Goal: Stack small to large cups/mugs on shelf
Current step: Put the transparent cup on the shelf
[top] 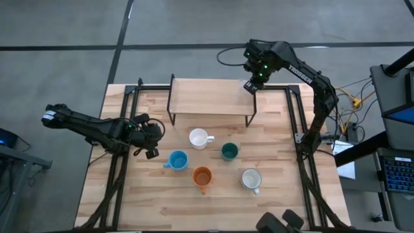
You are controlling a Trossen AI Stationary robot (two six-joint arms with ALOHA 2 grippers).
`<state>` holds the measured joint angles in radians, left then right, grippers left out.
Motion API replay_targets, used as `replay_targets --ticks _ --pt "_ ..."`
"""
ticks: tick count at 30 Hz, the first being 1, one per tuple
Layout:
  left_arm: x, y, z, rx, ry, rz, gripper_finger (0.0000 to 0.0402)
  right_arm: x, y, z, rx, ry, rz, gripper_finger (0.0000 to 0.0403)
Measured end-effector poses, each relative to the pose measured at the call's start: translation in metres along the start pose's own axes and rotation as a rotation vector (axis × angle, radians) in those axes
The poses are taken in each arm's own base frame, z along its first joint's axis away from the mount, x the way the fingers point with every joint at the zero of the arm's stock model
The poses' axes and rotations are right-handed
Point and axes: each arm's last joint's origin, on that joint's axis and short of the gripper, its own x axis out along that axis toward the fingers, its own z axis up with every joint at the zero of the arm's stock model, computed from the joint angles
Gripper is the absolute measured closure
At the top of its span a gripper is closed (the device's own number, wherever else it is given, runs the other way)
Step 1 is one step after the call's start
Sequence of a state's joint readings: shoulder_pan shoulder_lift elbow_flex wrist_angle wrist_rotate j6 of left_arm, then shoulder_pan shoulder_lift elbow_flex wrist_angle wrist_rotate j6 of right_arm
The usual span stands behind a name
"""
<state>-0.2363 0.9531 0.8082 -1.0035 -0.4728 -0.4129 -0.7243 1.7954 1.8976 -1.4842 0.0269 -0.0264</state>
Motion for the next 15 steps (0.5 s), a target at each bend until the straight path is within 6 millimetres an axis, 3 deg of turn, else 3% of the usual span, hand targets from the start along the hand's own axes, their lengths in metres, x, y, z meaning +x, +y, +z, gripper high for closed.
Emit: replay_targets --ticks 15 --pt "0.0 0.0 0.0 -0.001 0.001 -0.001 0.0276 -0.0031 -0.0019 0.0014 0.006 -0.021 0.0 0.0381"
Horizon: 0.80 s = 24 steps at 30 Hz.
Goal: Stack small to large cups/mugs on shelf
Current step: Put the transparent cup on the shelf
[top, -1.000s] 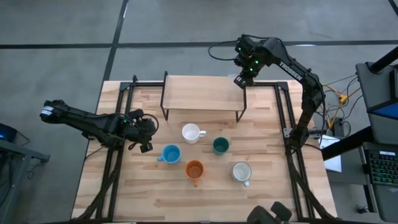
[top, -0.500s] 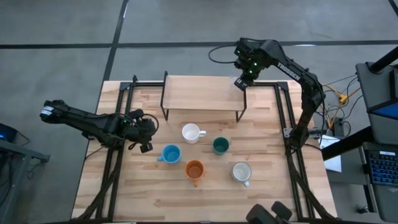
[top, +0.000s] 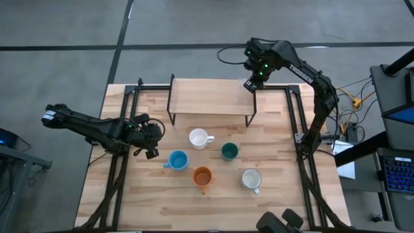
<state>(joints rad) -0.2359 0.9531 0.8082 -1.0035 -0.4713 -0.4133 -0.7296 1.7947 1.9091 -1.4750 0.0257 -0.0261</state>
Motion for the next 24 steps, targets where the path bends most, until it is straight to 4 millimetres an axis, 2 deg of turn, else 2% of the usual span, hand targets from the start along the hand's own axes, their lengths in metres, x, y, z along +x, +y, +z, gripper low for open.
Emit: replay_targets --ticks 24 --pt "0.0 -0.0006 -0.0003 0.001 0.009 -0.02 0.0276 0.0029 0.0021 -0.0015 -0.008 0.019 0.06 0.038"
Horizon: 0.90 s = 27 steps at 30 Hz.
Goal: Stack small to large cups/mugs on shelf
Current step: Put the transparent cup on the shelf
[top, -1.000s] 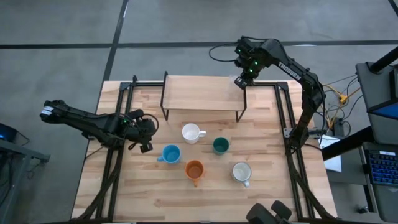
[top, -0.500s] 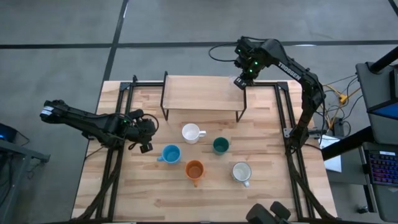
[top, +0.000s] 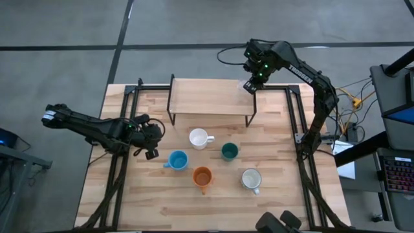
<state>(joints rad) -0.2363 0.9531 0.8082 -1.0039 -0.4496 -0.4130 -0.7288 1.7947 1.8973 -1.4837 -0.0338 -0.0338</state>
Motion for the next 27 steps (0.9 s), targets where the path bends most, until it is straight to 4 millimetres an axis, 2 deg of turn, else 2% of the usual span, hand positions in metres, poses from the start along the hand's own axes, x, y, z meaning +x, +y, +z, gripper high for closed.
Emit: replay_targets --ticks 27 --pt "0.0 -0.0005 -0.0003 0.0 0.009 -0.019 0.0276 0.0001 0.0012 0.0028 0.009 -0.029 0.045 0.038"
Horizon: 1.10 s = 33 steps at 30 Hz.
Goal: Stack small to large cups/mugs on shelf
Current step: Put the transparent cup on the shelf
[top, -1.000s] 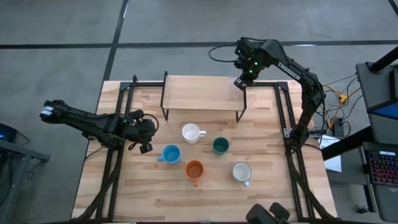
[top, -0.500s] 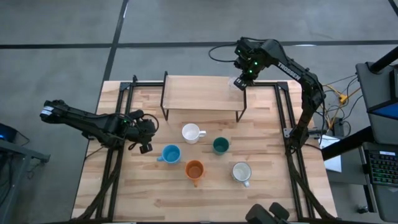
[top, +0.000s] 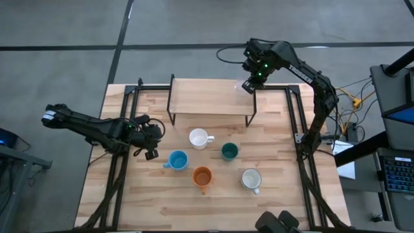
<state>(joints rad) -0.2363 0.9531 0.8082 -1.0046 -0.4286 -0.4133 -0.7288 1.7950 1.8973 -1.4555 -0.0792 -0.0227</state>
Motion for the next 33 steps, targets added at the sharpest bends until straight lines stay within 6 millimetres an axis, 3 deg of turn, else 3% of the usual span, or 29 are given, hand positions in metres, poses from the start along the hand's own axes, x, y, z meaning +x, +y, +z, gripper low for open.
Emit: replay_targets --ticks 33 --pt "0.0 -0.0001 0.0 0.0 0.002 -0.004 0.0276 0.0002 -0.0001 0.0011 0.015 -0.01 0.0 0.038"
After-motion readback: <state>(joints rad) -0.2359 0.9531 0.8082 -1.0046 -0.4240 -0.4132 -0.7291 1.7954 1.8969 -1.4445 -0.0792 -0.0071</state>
